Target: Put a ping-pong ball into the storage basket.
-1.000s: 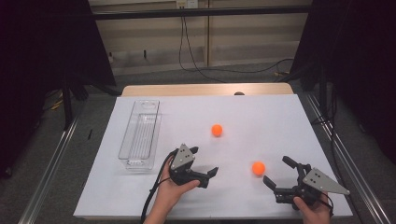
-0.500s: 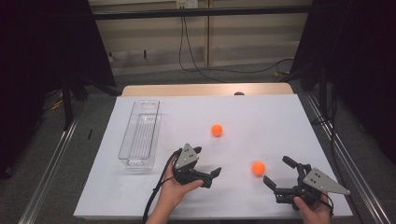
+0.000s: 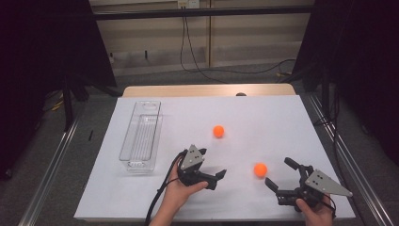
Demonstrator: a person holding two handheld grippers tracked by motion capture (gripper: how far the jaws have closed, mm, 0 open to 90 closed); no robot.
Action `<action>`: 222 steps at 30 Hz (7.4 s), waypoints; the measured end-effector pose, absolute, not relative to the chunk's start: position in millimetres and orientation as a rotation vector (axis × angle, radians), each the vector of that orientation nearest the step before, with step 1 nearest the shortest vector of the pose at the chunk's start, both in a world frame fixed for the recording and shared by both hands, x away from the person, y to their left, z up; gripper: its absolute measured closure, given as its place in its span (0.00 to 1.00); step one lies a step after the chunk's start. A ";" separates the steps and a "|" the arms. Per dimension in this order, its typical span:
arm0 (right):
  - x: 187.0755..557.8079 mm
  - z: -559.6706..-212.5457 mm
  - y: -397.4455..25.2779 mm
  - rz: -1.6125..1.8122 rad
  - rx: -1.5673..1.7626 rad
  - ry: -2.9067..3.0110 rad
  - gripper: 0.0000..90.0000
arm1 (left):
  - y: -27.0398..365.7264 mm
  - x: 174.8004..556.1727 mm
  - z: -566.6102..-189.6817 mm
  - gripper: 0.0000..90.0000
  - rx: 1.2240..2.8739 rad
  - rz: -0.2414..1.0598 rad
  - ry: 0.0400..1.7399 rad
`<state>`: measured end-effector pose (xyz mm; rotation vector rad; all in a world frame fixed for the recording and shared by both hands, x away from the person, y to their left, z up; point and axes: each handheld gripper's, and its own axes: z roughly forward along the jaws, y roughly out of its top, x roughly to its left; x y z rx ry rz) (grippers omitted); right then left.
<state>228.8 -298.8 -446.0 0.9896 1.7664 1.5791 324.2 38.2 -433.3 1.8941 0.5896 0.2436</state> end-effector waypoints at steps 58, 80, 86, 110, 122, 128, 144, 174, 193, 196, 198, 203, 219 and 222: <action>229.0 -446.0 -299.3 1.588 0.991 1.761 0.02 | 13.1 327.1 -436.0 0.03 1.931 0.210 0.559; 229.1 -445.9 -299.1 1.591 0.992 1.761 0.02 | 3.6 328.5 -437.3 0.03 1.942 0.193 0.556; 229.3 -445.9 -299.0 1.592 0.992 1.761 0.02 | -0.7 328.1 -437.1 0.03 1.946 0.185 0.548; 229.3 -445.8 -298.5 1.594 0.991 1.763 0.02 | -12.6 329.6 -437.8 0.03 1.964 0.169 0.528; 229.3 -445.7 -298.7 1.593 0.989 1.762 0.02 | -17.0 330.0 -437.3 0.03 1.973 0.160 0.517; 229.4 -445.7 -298.6 1.593 0.988 1.763 0.02 | -19.2 330.5 -437.4 0.03 1.977 0.157 0.512; 229.5 -446.0 -298.4 1.590 0.988 1.767 0.02 | -24.9 331.6 -437.7 0.03 1.986 0.149 0.508; 229.7 -446.1 -298.6 1.589 0.988 1.772 0.02 | -37.9 333.5 -438.6 0.03 2.005 0.122 0.500; 229.4 -445.6 -298.6 1.594 0.983 1.770 0.02 | -48.6 333.0 -438.8 0.02 2.048 0.111 0.483; 229.2 -445.5 -298.5 1.594 0.984 1.770 0.02 | -49.8 333.2 -438.0 0.02 2.051 0.114 0.477; 229.3 -445.5 -298.5 1.594 0.983 1.769 0.02 | -51.1 333.4 -437.7 0.03 2.043 0.111 0.485; 229.5 -445.5 -298.9 1.595 0.984 1.768 0.02 | -54.0 333.6 -437.2 0.03 2.051 0.105 0.493; 229.7 -445.4 -298.7 1.597 0.988 1.766 0.02 | -59.9 335.9 -438.2 0.06 2.081 0.106 0.479; 229.7 -445.4 -299.0 1.595 0.985 1.766 0.02 | -61.4 335.6 -438.8 0.07 2.082 0.103 0.482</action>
